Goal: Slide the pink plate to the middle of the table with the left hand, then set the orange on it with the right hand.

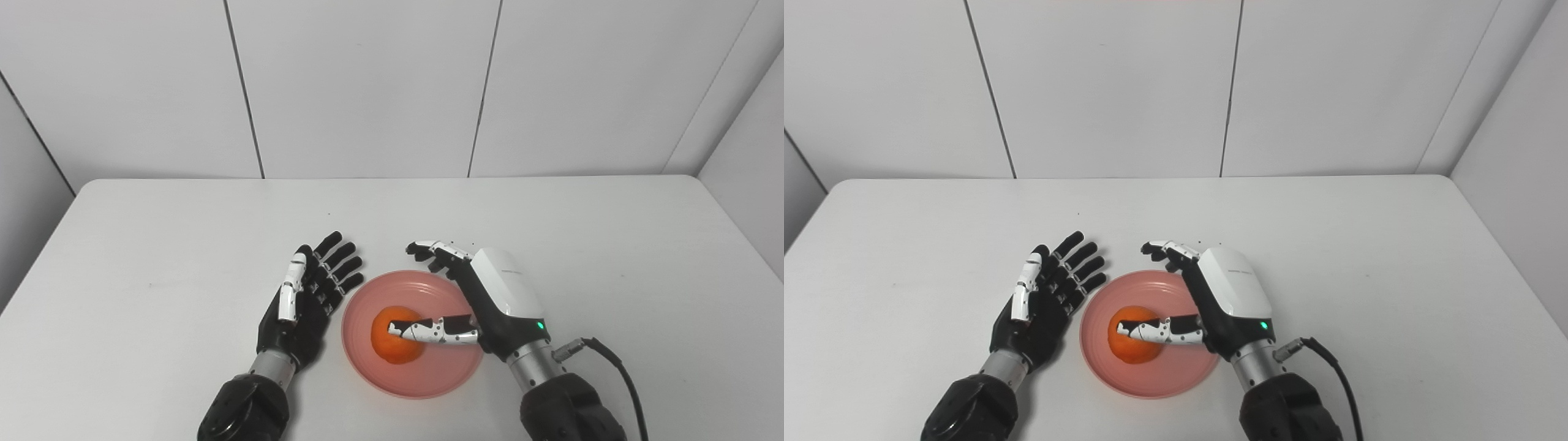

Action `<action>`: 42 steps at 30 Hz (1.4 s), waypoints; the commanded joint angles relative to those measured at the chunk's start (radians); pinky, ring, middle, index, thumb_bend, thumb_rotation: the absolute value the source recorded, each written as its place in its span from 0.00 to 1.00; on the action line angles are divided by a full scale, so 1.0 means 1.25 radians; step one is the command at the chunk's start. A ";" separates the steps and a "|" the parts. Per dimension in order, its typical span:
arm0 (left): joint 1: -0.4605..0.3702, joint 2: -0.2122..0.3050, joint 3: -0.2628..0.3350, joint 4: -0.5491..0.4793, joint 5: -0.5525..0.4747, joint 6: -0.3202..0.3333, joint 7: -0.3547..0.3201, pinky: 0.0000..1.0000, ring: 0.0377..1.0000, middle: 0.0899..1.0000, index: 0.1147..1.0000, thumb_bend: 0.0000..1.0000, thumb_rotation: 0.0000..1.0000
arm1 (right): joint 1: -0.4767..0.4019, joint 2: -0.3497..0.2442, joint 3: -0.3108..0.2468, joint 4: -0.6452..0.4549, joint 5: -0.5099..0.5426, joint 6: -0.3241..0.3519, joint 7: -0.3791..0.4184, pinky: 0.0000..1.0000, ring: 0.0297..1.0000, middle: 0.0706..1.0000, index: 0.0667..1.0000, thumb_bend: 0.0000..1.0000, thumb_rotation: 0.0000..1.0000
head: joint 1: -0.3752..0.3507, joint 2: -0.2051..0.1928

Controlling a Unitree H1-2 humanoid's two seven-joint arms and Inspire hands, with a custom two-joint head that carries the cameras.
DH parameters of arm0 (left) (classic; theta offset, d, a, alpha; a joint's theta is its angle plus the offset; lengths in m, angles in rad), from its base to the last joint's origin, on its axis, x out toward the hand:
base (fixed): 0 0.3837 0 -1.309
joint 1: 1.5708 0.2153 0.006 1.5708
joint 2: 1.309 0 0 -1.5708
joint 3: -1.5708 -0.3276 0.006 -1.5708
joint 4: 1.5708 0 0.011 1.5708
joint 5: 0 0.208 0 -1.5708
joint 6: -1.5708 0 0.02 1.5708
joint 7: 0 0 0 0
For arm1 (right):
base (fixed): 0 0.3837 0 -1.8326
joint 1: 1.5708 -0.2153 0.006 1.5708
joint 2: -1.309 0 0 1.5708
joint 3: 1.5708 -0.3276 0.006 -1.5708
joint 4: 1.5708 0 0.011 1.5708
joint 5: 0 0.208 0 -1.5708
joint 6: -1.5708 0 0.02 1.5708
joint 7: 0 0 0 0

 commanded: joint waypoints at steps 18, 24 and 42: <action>0.018 0.004 0.001 0.003 0.006 0.021 -0.004 0.83 0.83 0.84 0.82 0.35 1.00 | 0.079 0.111 -0.184 0.017 0.330 0.017 -0.129 0.75 0.80 0.81 0.80 0.66 1.00 | 0.004 -0.014; 0.022 0.002 0.000 -0.005 0.007 0.022 -0.002 0.83 0.83 0.83 0.82 0.35 1.00 | 0.087 0.169 -0.253 0.054 0.576 0.045 -0.114 0.85 0.92 0.93 0.92 0.56 1.00 | 0.014 -0.019; 0.032 -0.003 0.001 -0.023 0.014 0.020 0.010 0.83 0.84 0.84 0.83 0.35 1.00 | 0.109 0.161 -0.224 0.097 0.596 0.018 -0.159 0.90 0.90 0.91 0.91 0.26 1.00 | 0.025 -0.022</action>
